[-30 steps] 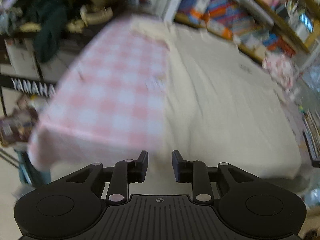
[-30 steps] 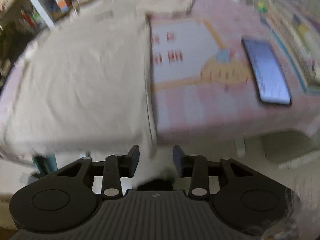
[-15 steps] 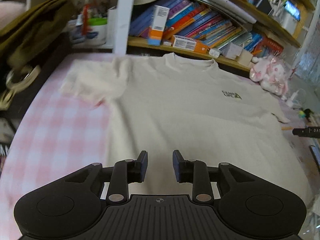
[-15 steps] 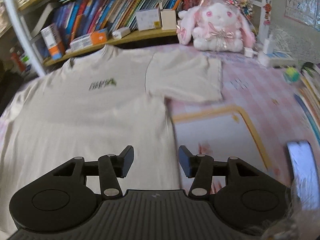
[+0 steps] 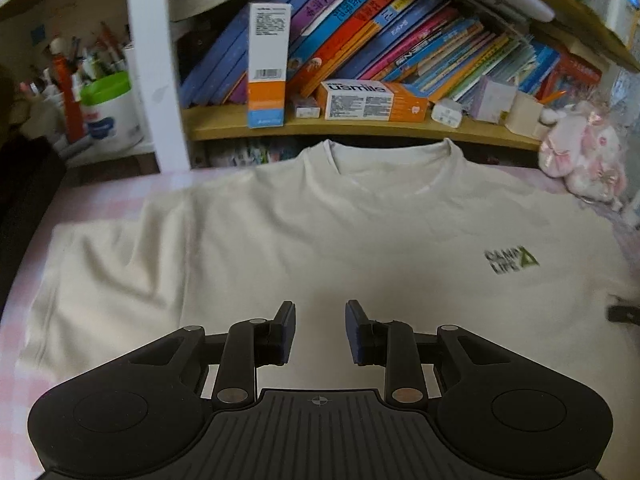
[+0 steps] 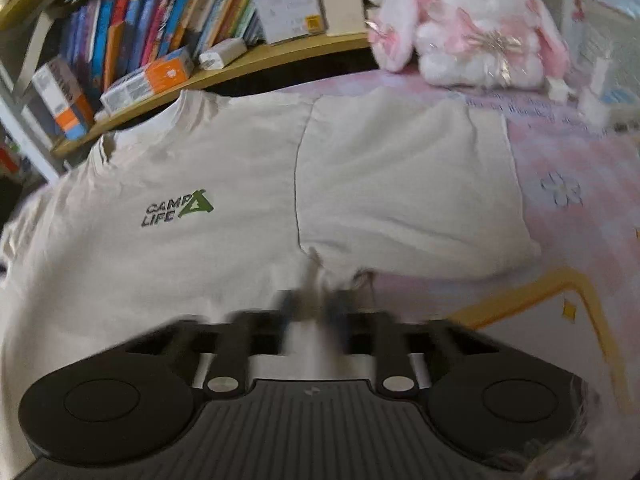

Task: Fold clothes

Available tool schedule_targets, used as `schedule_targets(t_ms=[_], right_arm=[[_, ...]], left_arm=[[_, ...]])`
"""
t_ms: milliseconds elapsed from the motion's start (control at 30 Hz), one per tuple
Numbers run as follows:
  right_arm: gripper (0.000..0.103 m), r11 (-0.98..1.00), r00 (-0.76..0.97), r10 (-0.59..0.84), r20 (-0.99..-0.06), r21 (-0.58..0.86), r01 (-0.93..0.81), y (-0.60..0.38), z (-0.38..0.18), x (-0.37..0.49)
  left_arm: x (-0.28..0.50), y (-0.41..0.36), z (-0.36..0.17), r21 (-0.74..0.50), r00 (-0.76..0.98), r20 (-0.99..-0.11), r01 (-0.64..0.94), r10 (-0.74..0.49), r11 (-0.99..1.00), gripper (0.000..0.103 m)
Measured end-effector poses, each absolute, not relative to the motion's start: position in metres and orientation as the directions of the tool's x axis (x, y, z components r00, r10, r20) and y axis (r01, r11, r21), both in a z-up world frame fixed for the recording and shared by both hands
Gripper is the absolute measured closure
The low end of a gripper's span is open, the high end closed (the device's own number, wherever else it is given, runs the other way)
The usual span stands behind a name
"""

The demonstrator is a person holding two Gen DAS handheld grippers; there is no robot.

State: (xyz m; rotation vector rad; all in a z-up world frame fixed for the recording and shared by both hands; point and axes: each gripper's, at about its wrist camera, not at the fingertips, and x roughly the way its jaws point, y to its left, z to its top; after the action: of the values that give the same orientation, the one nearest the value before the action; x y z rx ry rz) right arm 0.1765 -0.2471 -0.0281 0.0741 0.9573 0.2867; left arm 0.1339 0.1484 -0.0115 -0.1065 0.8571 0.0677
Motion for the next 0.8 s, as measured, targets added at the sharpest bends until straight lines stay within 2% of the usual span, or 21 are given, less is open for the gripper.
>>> schedule_targets(t_ms=[300,533,667,700,733,800], right_arm=[[0.102,0.964,0.574,0.264,-0.775,0.197,-0.178,-0.268,-0.031,0.172],[0.098,0.963,0.601,0.251,-0.759,0.134,-0.233,-0.259,-0.033,0.164],[0.097,0.962,0.601,0.252,-0.758,0.131,-0.238,-0.258,-0.033,0.165],[0.097,0.962,0.601,0.253,-0.759,0.132,-0.238,-0.258,-0.033,0.165],[0.097,0.962,0.6,0.254,-0.759,0.133,-0.238,-0.258,-0.033,0.166],[0.097,0.961,0.598,0.258,-0.759,0.14,-0.238,-0.259,-0.032,0.166]], left_arm=[[0.207,0.144,-0.018,0.003,0.669,-0.742,-0.074,0.052,0.997,0.076],[0.269,0.129,-0.035,0.093,0.653,-0.753,-0.013,0.079,0.996,0.075],[0.294,0.12,-0.037,0.102,0.671,-0.738,0.003,0.074,0.995,0.075],[0.299,0.119,-0.037,0.113,0.678,-0.731,0.011,0.076,0.994,0.073],[0.305,0.119,-0.038,0.131,0.68,-0.728,0.019,0.083,0.991,0.064],[0.315,0.121,-0.041,0.181,0.674,-0.729,0.029,0.114,0.983,0.056]])
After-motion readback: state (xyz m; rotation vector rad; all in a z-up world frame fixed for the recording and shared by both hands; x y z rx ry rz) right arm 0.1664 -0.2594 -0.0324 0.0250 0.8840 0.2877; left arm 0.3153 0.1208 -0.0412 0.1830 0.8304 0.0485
